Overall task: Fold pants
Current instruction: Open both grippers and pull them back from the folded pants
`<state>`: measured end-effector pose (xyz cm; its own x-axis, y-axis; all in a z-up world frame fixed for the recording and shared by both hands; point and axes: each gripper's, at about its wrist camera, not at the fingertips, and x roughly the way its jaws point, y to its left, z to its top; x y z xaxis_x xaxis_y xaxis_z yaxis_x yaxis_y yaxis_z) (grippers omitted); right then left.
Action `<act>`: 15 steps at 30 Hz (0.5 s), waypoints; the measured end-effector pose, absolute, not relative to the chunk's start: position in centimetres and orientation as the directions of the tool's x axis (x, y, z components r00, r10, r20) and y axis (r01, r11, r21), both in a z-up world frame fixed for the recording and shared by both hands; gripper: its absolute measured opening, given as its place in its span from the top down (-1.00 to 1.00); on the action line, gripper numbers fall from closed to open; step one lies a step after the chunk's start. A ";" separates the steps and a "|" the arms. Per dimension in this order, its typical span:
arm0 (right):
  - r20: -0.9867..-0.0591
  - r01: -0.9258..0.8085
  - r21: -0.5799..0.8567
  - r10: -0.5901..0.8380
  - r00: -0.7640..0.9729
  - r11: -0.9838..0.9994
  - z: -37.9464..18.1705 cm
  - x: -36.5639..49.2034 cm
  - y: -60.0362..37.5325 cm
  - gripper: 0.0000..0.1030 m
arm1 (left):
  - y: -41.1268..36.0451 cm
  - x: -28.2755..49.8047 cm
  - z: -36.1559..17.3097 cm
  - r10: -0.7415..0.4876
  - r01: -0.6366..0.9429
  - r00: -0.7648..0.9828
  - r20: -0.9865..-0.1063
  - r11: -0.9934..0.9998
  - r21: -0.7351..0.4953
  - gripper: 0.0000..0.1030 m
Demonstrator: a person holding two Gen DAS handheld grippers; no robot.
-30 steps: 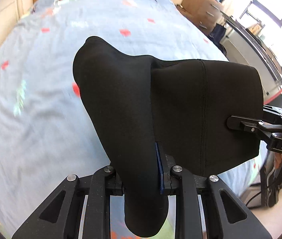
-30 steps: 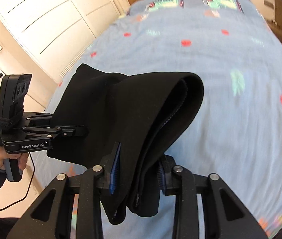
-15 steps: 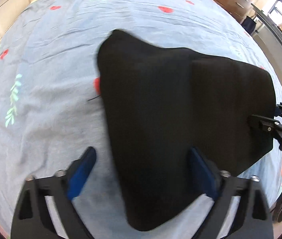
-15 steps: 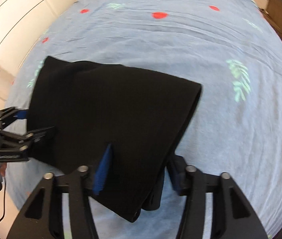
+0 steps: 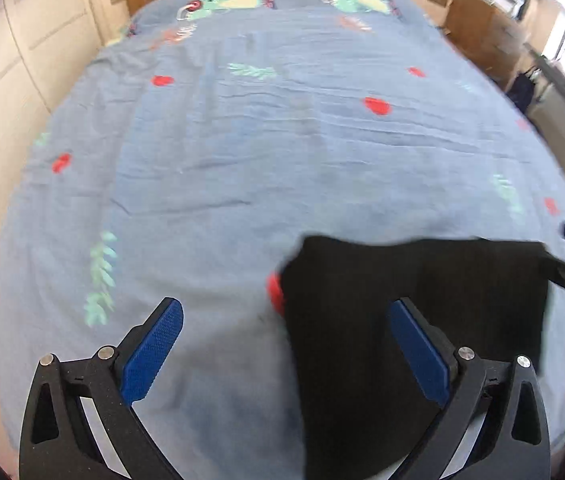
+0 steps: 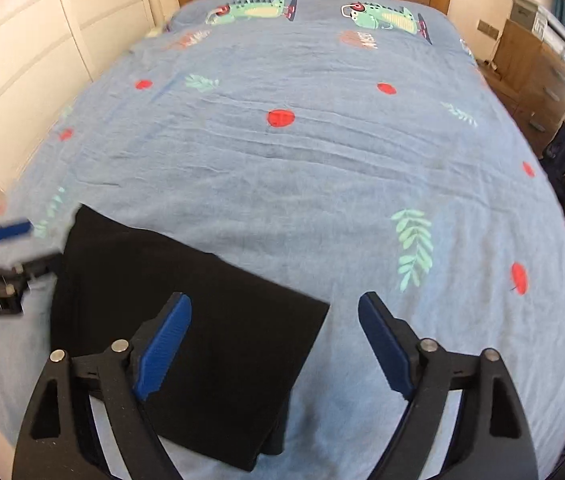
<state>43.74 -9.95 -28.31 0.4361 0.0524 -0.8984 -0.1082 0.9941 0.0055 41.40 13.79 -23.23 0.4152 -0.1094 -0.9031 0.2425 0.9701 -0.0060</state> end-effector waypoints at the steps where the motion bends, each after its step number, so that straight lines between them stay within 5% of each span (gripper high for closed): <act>1: -0.907 -0.106 -0.015 0.031 0.420 0.994 -28.9 44.0 -9.9 -1.00 | 12.8 41.9 -23.2 -0.085 0.236 0.405 -0.910 0.972 0.014 -0.97; 9: -0.951 -0.059 -0.010 0.008 0.310 0.998 -33.5 44.3 -11.5 -1.00 | 13.4 44.8 -30.8 -0.055 0.195 0.313 -0.948 0.981 0.007 -0.99; 15: -0.935 -0.052 -0.003 0.015 0.354 0.999 -33.2 44.1 -11.6 -1.00 | 14.0 45.2 -29.4 -0.083 0.179 0.330 -0.940 0.984 -0.024 -0.98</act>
